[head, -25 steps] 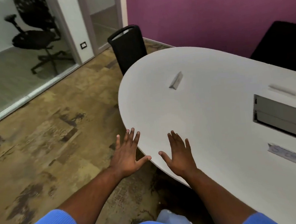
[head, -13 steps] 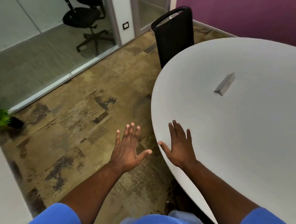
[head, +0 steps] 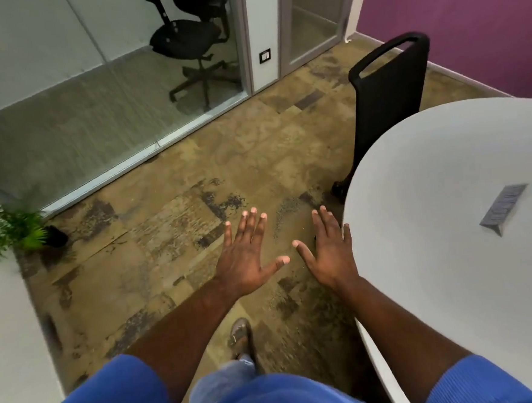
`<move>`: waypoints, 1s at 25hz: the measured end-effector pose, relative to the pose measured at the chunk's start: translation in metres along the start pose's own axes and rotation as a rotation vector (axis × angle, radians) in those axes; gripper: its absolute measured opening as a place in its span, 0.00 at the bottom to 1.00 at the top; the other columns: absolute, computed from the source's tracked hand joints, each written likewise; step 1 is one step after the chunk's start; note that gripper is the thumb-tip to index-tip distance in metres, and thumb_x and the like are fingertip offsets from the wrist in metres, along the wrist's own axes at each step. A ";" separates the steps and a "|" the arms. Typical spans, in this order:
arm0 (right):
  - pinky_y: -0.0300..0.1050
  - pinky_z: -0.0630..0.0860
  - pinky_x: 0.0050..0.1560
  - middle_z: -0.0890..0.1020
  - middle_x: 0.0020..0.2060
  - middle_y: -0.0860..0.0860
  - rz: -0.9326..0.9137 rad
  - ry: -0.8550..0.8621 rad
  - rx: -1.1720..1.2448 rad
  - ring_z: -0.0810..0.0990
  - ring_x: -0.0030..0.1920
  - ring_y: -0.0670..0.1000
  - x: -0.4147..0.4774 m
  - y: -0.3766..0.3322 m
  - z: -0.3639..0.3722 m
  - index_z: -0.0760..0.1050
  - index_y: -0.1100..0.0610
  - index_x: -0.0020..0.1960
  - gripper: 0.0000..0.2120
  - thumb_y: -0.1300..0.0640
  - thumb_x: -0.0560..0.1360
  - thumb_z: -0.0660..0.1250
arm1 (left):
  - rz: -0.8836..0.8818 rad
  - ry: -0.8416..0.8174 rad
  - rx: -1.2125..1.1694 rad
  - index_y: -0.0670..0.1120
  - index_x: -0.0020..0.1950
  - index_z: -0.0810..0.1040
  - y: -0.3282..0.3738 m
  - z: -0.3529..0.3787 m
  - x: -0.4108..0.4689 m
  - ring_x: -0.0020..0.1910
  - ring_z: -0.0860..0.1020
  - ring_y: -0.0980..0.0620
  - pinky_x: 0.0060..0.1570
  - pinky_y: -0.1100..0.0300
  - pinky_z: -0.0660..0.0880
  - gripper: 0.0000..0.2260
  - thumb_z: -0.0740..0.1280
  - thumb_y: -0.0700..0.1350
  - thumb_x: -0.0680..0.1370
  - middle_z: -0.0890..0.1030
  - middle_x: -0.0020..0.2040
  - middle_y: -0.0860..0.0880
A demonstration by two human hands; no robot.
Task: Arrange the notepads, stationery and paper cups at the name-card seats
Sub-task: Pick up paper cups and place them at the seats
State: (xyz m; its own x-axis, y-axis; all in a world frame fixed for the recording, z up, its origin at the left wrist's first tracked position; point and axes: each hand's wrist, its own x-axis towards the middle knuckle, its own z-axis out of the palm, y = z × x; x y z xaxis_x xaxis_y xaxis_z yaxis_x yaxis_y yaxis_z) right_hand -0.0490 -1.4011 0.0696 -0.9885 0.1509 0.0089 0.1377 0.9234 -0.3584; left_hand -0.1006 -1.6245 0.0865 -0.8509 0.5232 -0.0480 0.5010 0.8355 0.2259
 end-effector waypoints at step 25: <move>0.61 0.37 0.79 0.43 0.83 0.50 0.277 0.080 0.000 0.39 0.82 0.50 0.597 0.033 0.005 0.42 0.52 0.83 0.41 0.27 0.80 0.44 | 0.276 -0.049 0.072 0.48 0.85 0.43 -0.201 -0.085 0.627 0.83 0.39 0.47 0.80 0.40 0.38 0.47 0.46 0.78 0.76 0.43 0.85 0.45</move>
State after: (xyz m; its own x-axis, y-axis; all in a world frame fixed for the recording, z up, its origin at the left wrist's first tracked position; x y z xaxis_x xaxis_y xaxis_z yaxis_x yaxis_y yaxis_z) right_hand -0.6347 -1.2819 0.0585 -0.9050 0.4251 -0.0157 0.4021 0.8430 -0.3572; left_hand -0.7483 -1.4790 0.0936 -0.6732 0.7383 -0.0414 0.7238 0.6694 0.1671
